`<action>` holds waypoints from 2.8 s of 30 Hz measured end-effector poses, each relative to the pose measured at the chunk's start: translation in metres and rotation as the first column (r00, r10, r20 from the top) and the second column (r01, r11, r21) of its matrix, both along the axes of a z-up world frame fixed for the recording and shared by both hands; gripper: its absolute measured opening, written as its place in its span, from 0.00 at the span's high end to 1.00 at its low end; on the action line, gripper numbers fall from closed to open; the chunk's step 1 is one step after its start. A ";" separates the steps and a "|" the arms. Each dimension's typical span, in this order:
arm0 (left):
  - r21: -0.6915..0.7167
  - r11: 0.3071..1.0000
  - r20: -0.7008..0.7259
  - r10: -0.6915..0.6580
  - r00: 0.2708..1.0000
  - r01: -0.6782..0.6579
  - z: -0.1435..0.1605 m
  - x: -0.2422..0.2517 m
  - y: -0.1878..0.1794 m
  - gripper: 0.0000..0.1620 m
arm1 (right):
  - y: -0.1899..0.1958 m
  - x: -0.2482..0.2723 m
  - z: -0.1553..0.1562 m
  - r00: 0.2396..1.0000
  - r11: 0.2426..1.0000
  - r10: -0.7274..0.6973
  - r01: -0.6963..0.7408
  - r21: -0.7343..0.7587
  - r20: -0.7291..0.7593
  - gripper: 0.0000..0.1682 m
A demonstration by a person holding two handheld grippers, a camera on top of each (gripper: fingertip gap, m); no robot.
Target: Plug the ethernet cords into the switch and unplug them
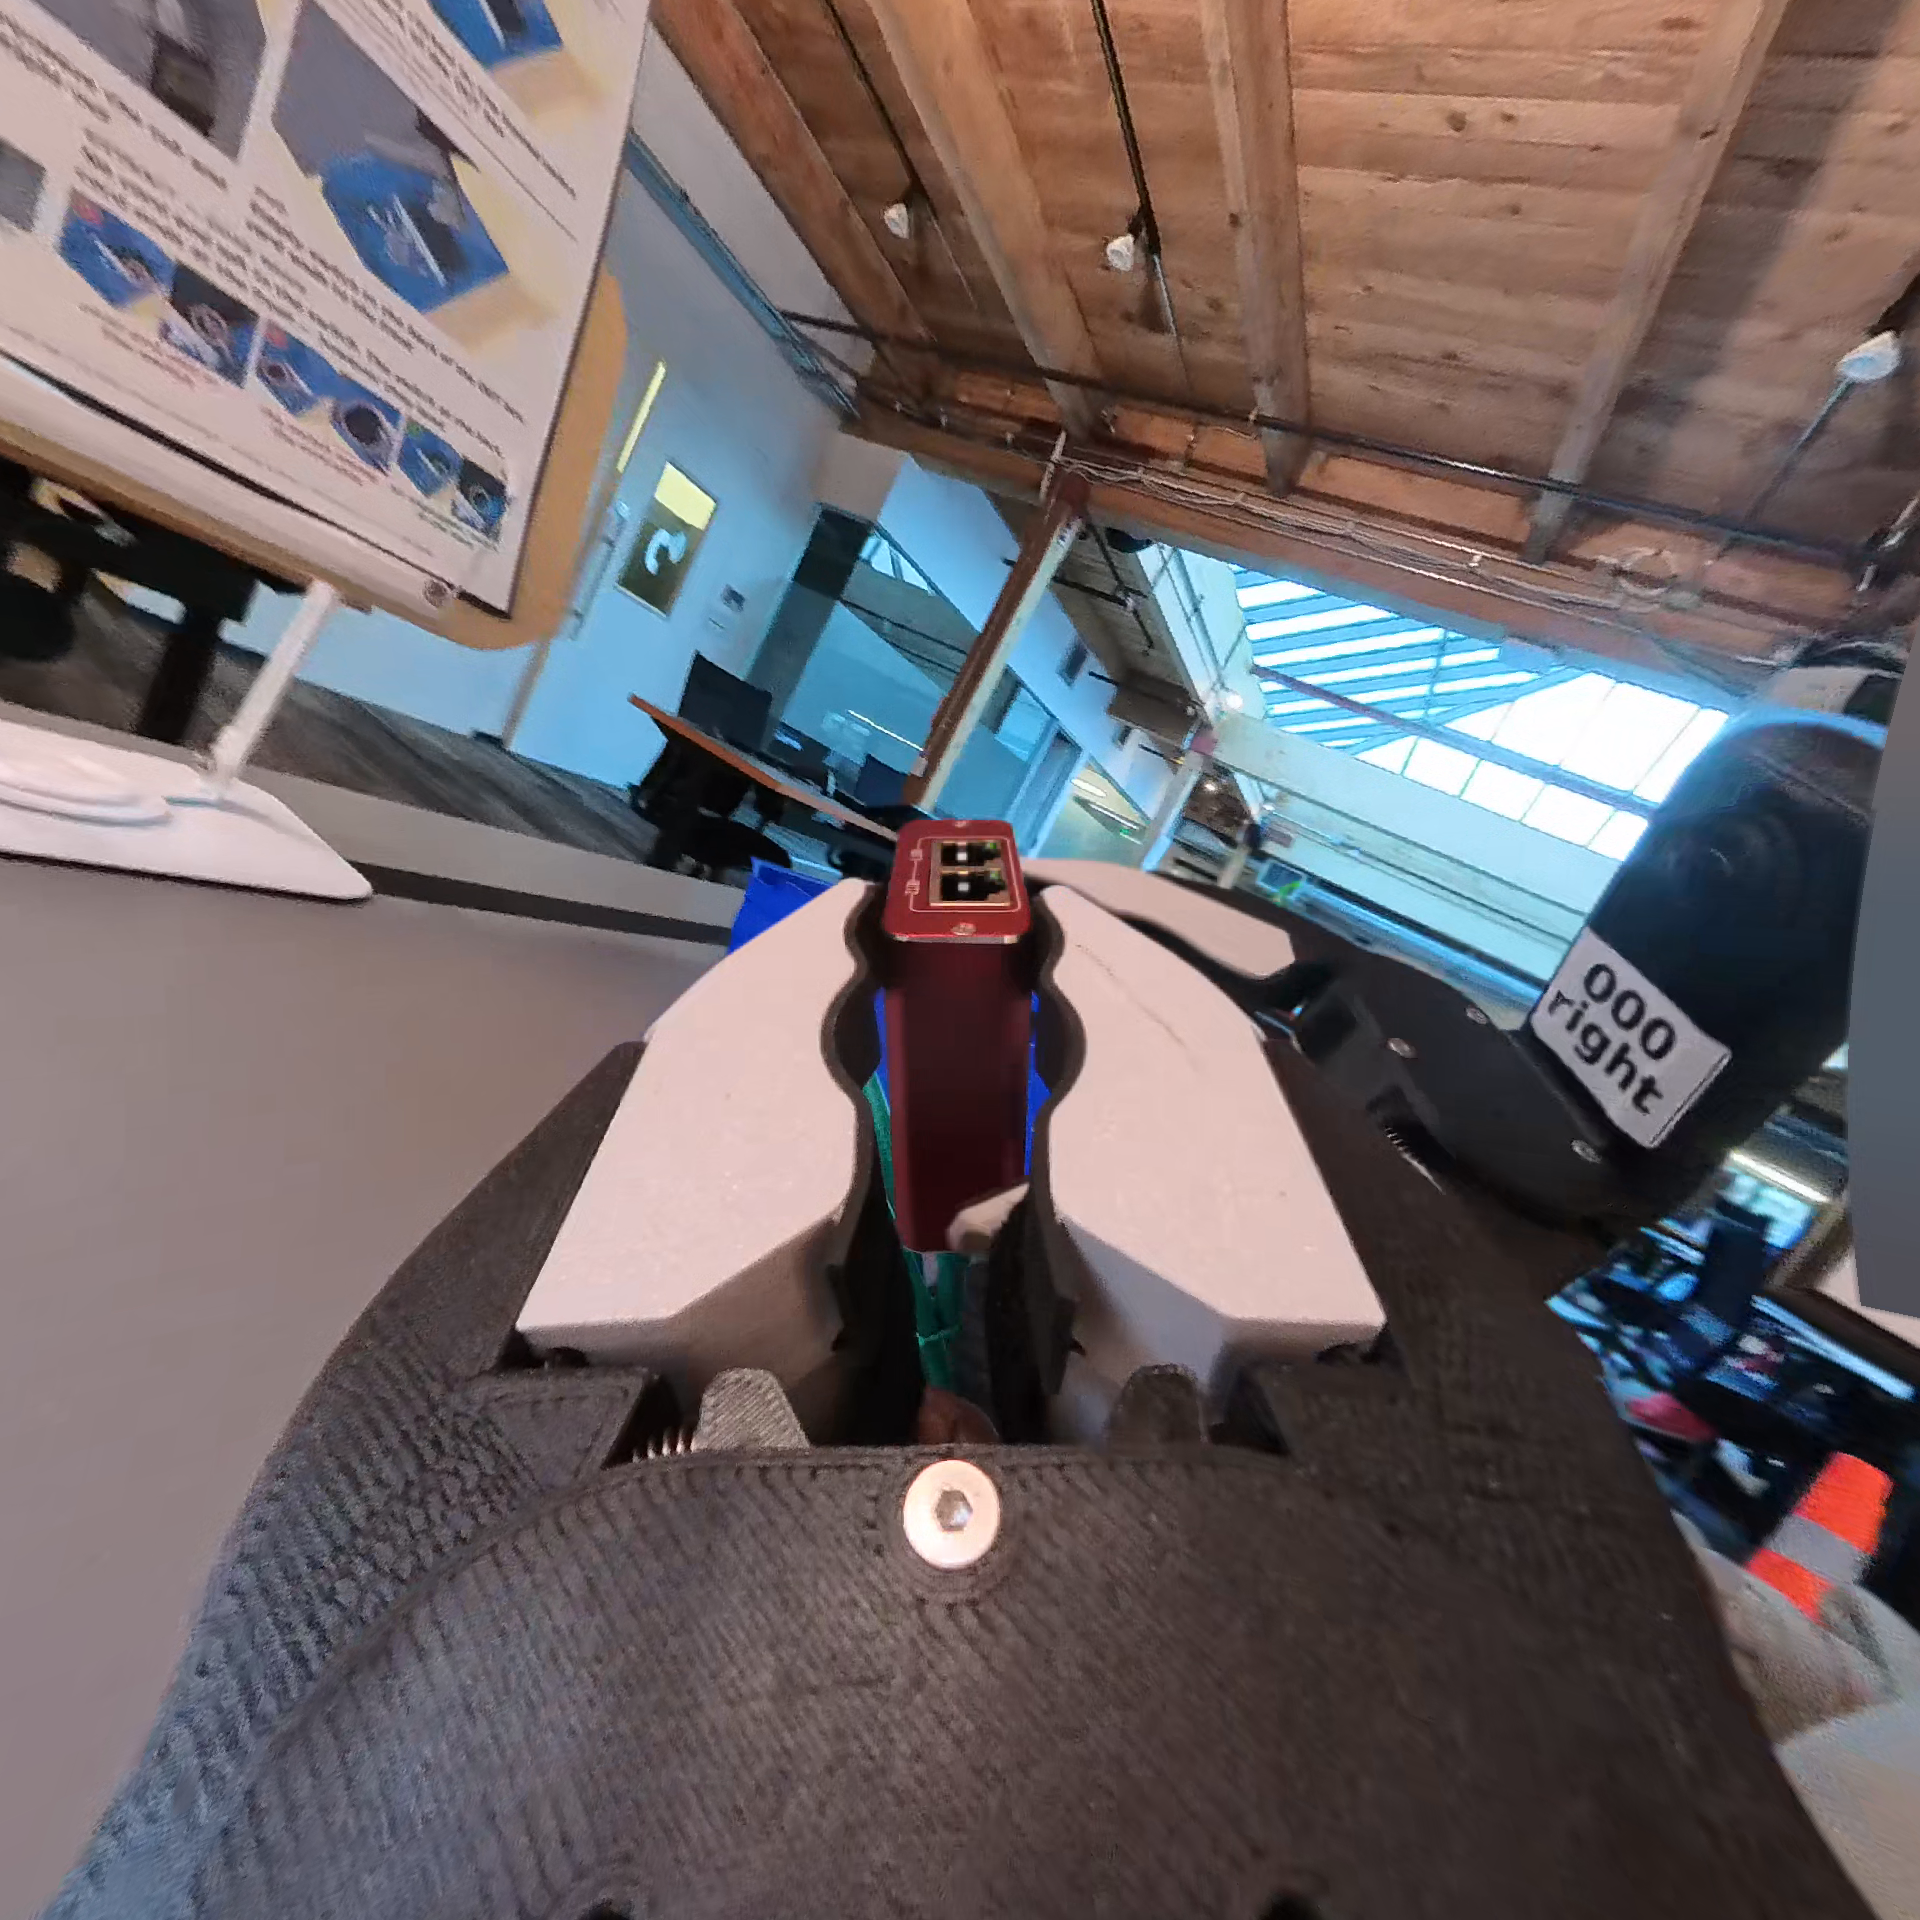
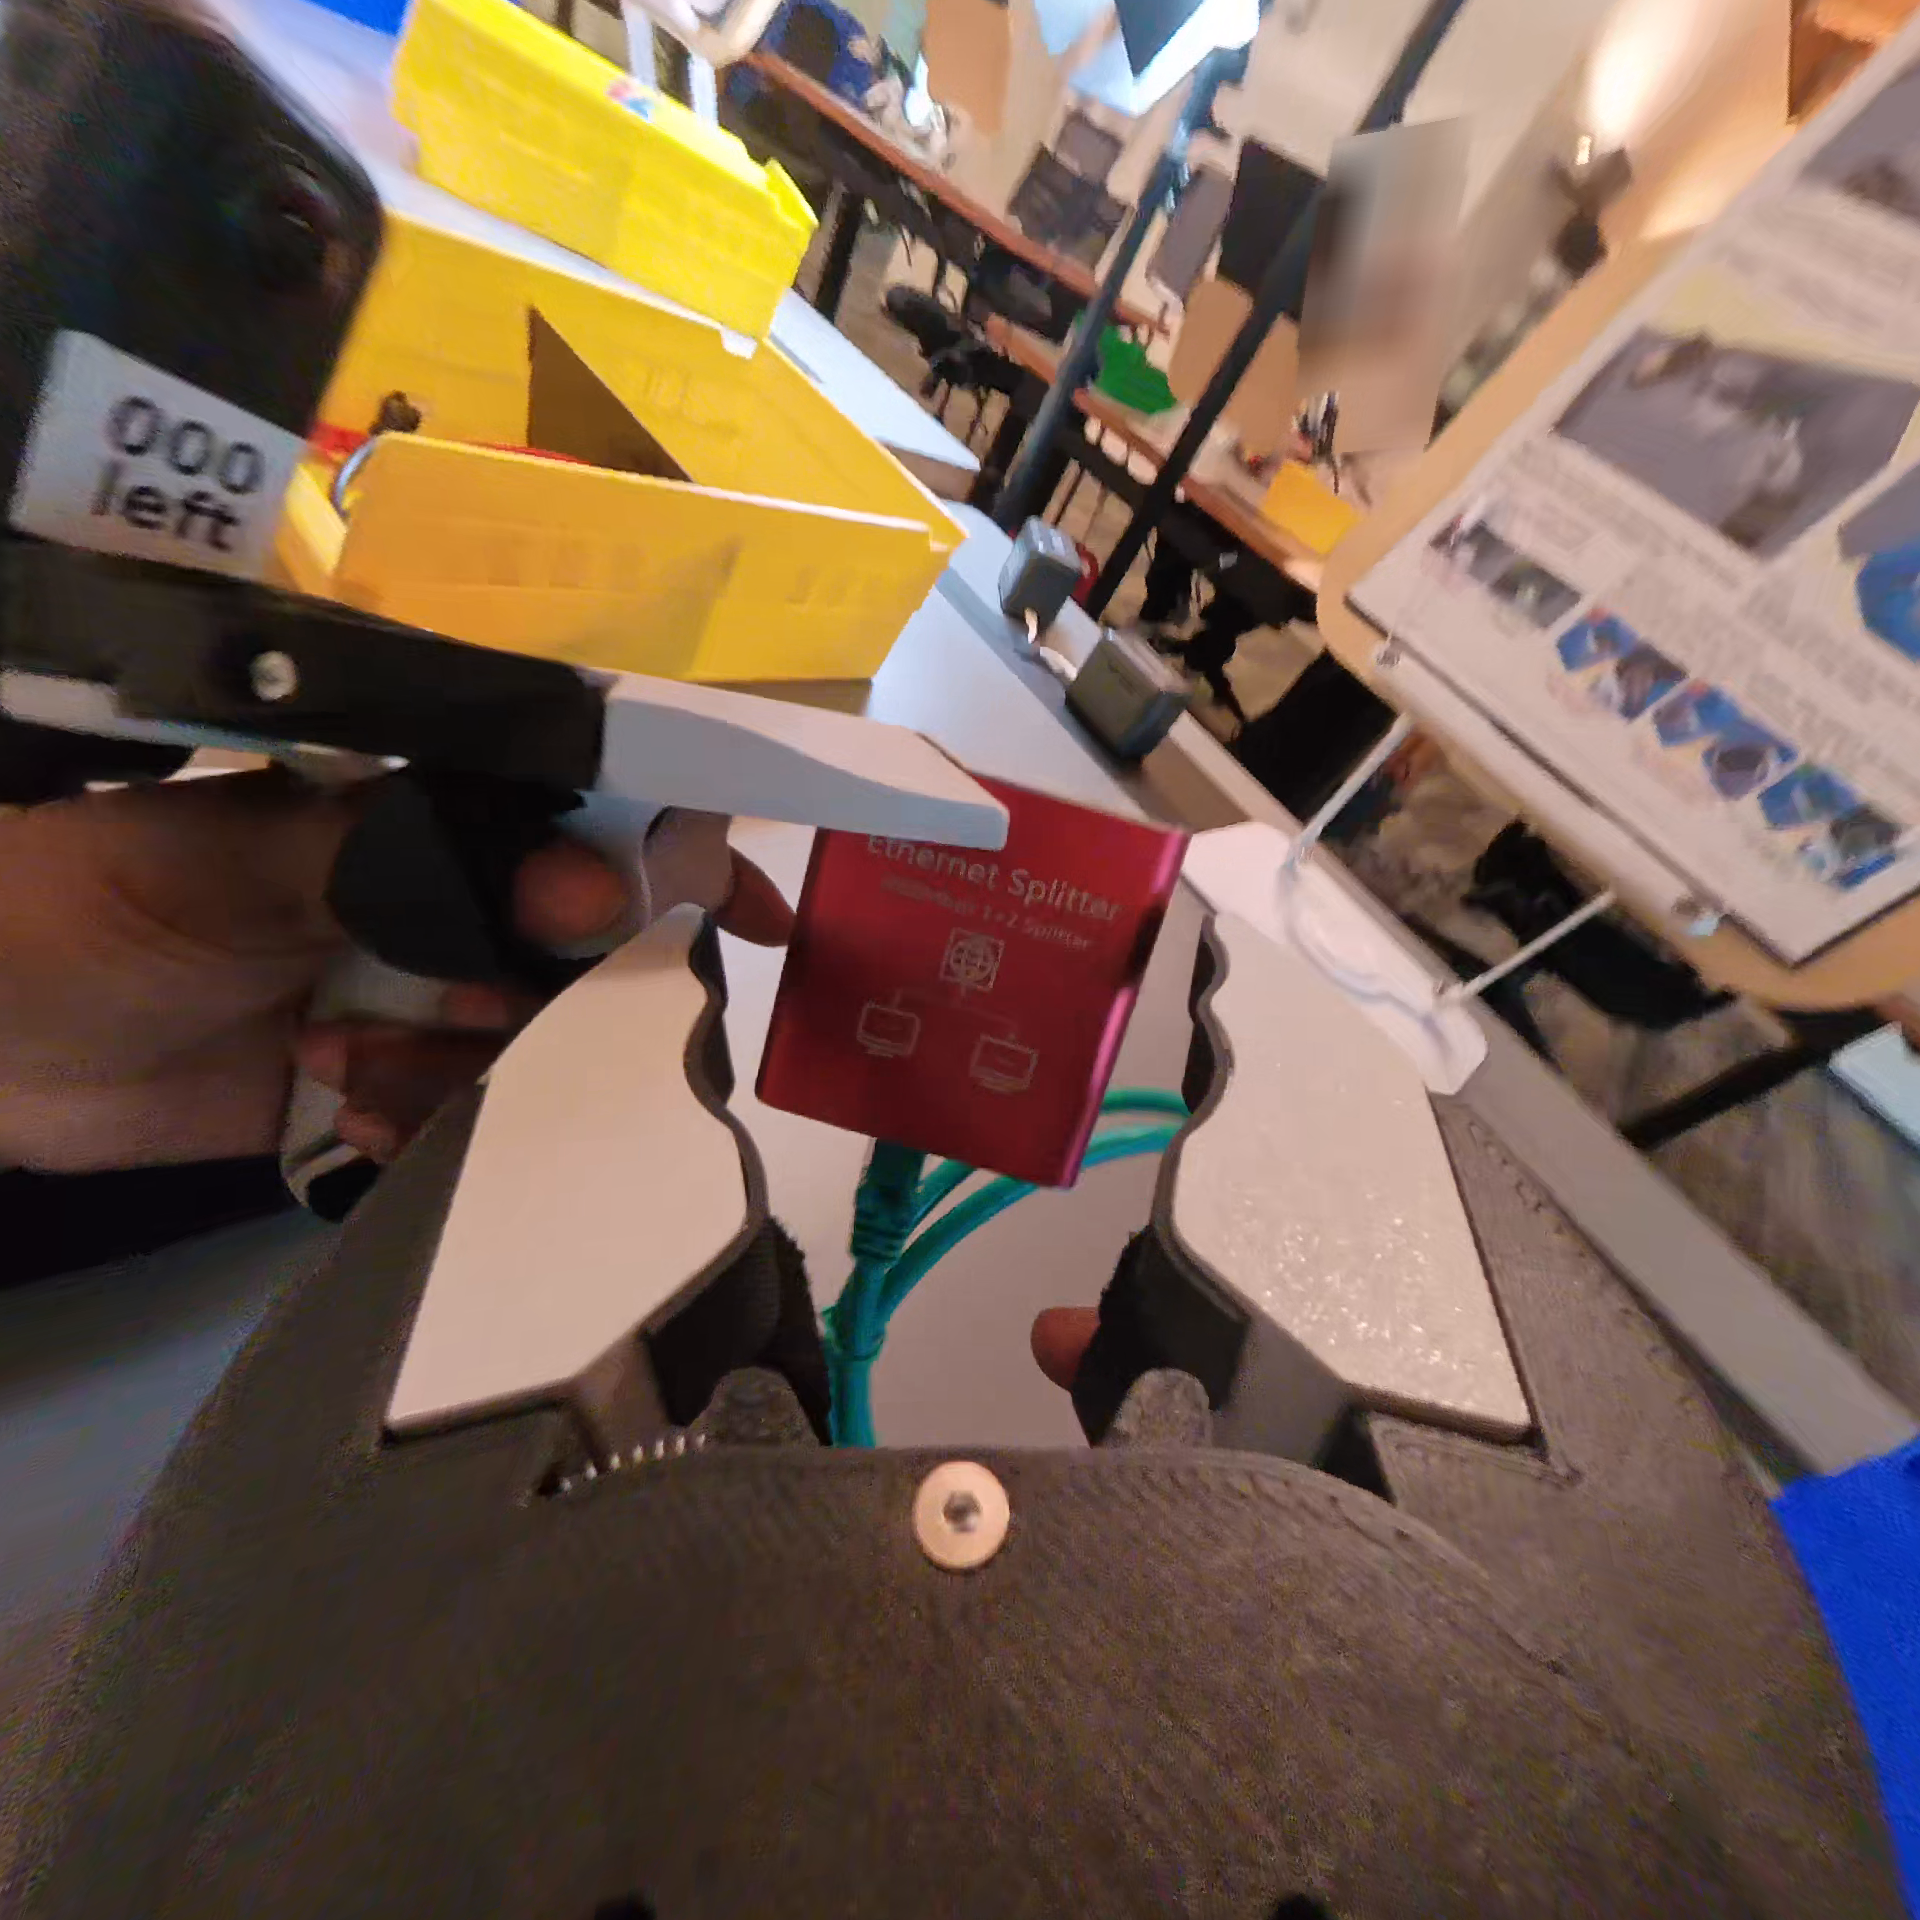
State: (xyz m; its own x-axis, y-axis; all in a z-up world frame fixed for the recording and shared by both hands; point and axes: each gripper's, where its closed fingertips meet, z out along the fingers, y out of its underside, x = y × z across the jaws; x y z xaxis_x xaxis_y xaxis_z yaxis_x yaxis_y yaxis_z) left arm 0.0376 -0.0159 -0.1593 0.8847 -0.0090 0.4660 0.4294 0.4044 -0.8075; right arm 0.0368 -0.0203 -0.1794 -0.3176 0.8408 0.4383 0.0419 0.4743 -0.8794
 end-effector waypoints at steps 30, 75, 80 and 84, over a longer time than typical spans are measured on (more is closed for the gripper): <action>-0.357 0.804 -0.548 0.232 0.804 -0.475 0.041 -0.094 -0.168 0.66 | 0.042 0.070 -0.149 0.369 0.680 0.251 -0.725 0.108 0.895 0.58; -0.973 0.215 0.087 -0.016 0.996 0.089 -0.139 -0.163 -0.237 0.82 | 0.054 0.071 -0.051 0.930 0.964 0.259 -0.264 -0.018 0.261 0.55; -0.963 0.256 0.100 0.067 0.993 0.080 -0.137 -0.179 -0.224 0.77 | 0.058 0.069 -0.049 0.933 0.968 0.238 -0.250 0.008 0.269 0.55; -0.935 0.340 0.134 0.077 0.988 0.100 -0.136 -0.185 -0.213 0.86 | 0.059 0.067 -0.046 0.938 0.971 0.215 -0.236 0.044 0.270 0.55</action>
